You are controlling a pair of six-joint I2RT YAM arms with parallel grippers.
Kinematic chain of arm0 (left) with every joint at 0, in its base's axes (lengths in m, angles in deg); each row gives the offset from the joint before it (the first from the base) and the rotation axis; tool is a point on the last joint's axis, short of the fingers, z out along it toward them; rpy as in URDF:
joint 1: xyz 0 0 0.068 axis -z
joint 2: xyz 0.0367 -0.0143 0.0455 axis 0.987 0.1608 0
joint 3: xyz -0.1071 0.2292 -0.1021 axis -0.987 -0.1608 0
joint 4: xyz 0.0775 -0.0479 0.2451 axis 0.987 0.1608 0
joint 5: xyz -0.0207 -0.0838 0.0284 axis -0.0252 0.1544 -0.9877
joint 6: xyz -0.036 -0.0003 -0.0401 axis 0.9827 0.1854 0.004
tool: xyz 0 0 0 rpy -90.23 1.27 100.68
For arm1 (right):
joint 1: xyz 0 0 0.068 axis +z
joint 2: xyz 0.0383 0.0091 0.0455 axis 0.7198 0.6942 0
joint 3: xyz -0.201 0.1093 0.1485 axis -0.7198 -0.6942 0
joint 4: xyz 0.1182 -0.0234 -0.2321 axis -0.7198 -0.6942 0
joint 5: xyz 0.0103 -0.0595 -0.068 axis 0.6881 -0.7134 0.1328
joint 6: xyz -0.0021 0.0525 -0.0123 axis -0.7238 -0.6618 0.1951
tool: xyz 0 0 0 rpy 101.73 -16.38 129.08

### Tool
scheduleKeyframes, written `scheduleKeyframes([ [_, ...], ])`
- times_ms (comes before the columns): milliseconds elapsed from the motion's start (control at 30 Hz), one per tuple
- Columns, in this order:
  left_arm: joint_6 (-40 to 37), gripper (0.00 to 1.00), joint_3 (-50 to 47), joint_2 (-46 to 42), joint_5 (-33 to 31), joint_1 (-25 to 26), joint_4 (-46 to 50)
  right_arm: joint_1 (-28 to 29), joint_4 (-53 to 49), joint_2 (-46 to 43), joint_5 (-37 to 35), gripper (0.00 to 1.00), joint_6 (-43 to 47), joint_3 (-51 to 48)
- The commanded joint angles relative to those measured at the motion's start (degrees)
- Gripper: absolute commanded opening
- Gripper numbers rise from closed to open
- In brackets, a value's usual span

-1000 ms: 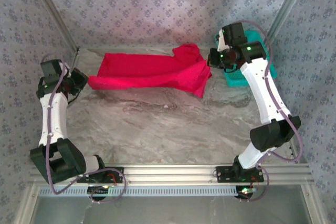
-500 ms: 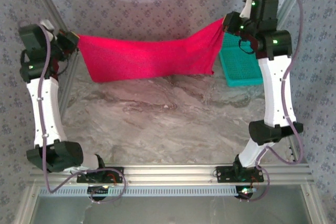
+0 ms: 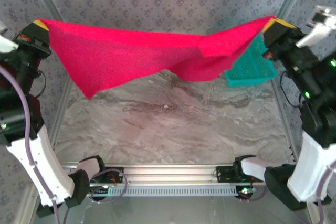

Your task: Fold the inside-out t-shirt

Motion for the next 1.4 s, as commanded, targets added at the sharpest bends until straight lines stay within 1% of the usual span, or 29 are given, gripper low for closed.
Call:
scheduleKeyframes([
  [0,-1.70,0.00,1.39,0.37,-1.04,-0.43,2.22,-0.37,1.39,1.53,-1.84,0.00,1.85,-0.52],
  [133,-2.05,0.00,0.70,0.80,0.06,-0.39,2.51,-0.39,1.67,1.92,-1.71,0.00,1.72,-0.87],
  [200,-1.65,0.00,-1.69,0.74,0.81,-0.38,1.65,-0.33,1.78,2.38,-1.55,0.00,1.68,-1.59],
  [267,-0.91,0.00,-5.15,0.48,1.65,-0.43,-0.32,-0.36,2.07,2.95,-1.55,0.00,1.27,-2.91],
  [467,2.09,0.00,-20.30,0.81,4.44,0.02,-7.98,-0.37,5.38,5.38,-0.62,0.00,-0.33,-9.84],
  [600,2.31,0.00,-27.02,3.88,3.66,2.32,-11.69,-0.35,7.49,10.03,0.15,0.00,-1.16,-12.92],
  [700,2.00,0.00,-26.81,8.81,3.11,3.79,-13.47,-0.37,7.90,16.16,1.30,0.00,-1.12,-10.62],
  [767,2.03,0.00,-24.29,13.01,2.99,4.07,-14.56,-0.48,6.65,21.23,2.37,0.00,-0.91,-5.70],
  [867,1.82,0.00,-15.31,21.45,3.16,4.08,-13.50,-1.25,2.30,30.77,3.87,0.00,-0.59,7.67],
  [967,2.51,0.00,-1.65,31.16,5.57,4.10,-10.38,-2.69,-0.66,39.30,5.70,0.00,-1.27,21.79],
  [1033,3.12,0.00,7.26,36.24,6.79,4.08,-8.46,-4.20,0.58,41.74,7.47,0.00,-2.81,26.07],
  [1167,3.78,0.00,26.86,44.41,7.13,3.65,-2.79,-6.61,6.77,40.39,10.59,0.00,-5.11,24.83],
  [1233,3.15,0.00,33.44,46.31,7.84,3.31,0.54,-6.78,7.51,38.75,11.05,0.00,-4.04,24.10],
  [1300,1.13,0.00,34.38,45.62,7.84,3.29,3.37,-6.44,8.18,36.06,11.78,0.00,-2.73,21.25],
  [1333,-0.18,0.00,32.76,44.36,7.77,3.30,4.61,-6.01,8.37,34.36,11.67,0.00,-2.05,18.44],
  [1367,-1.43,0.00,29.02,42.38,7.82,3.40,4.89,-5.48,8.62,32.35,11.45,0.00,-1.32,15.03],
])
